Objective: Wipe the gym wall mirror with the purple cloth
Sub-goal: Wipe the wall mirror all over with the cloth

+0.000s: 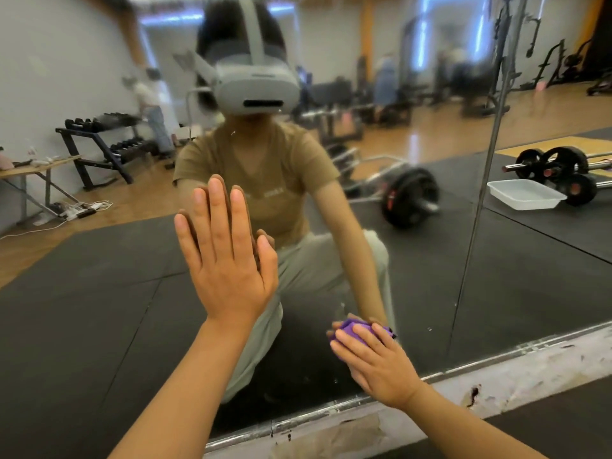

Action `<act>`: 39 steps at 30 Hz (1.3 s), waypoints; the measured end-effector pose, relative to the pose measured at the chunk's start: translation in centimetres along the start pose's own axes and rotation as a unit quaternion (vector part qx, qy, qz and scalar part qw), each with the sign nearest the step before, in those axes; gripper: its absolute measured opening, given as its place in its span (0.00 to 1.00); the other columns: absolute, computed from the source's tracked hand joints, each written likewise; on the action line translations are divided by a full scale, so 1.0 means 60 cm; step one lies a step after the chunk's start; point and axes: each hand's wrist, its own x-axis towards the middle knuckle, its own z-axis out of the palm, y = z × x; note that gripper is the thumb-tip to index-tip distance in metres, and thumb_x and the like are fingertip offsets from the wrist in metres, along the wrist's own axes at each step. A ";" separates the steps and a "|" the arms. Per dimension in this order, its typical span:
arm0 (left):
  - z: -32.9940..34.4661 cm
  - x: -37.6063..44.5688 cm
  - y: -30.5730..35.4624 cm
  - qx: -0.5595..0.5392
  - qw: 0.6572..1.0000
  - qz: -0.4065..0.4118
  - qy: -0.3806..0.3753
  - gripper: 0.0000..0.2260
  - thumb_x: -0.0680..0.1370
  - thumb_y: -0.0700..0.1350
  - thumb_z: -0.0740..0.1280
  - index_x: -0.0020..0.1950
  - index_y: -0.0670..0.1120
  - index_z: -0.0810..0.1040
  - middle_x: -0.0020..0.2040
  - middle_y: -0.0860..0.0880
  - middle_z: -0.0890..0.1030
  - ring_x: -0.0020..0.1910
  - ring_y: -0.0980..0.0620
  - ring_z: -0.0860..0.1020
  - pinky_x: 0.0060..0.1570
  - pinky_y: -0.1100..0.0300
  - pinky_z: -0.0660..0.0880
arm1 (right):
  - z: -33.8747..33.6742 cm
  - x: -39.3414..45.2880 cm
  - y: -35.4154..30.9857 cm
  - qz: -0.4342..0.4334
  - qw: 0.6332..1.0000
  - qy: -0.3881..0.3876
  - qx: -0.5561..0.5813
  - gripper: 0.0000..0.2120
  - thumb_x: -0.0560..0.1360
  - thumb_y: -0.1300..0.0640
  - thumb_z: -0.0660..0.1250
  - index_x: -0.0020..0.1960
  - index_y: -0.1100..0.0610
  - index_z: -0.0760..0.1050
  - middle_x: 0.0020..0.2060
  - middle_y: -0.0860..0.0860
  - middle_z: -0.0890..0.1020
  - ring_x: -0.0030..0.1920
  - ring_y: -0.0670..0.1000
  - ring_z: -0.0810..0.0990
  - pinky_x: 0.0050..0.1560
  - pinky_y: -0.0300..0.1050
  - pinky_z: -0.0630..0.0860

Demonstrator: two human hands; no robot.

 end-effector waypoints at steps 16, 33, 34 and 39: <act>-0.002 0.000 0.000 0.002 1.000 -0.004 -0.006 0.25 0.83 0.45 0.56 0.78 0.37 0.62 0.78 0.36 0.61 0.79 0.41 0.55 0.78 0.40 0.52 | -0.145 0.284 0.135 0.221 0.964 0.129 0.068 0.26 0.84 0.51 0.54 0.81 0.54 0.55 0.79 0.55 0.57 0.81 0.50 0.46 0.80 0.54 0.46; -0.003 0.003 0.001 -0.005 1.000 -0.004 -0.008 0.24 0.82 0.45 0.57 0.77 0.36 0.63 0.77 0.35 0.63 0.77 0.37 0.60 0.78 0.41 0.50 | 0.006 0.079 -0.065 -0.019 0.999 0.027 0.004 0.30 0.84 0.51 0.54 0.83 0.51 0.47 0.82 0.50 0.47 0.82 0.52 0.47 0.81 0.54 0.44; -0.004 0.004 0.000 -0.005 1.000 -0.005 -0.009 0.24 0.82 0.45 0.57 0.77 0.36 0.64 0.77 0.35 0.63 0.77 0.37 0.60 0.78 0.41 0.50 | 0.012 0.057 -0.068 -0.037 0.999 0.005 -0.007 0.33 0.83 0.51 0.56 0.83 0.51 0.46 0.82 0.50 0.47 0.82 0.52 0.47 0.81 0.54 0.44; -0.008 0.000 -0.004 -0.004 1.000 0.010 -0.026 0.24 0.83 0.45 0.57 0.77 0.36 0.63 0.78 0.37 0.61 0.78 0.37 0.59 0.79 0.42 0.49 | 0.012 0.028 -0.071 -0.054 0.998 -0.026 -0.025 0.31 0.84 0.51 0.53 0.83 0.51 0.45 0.82 0.49 0.45 0.82 0.52 0.45 0.81 0.52 0.42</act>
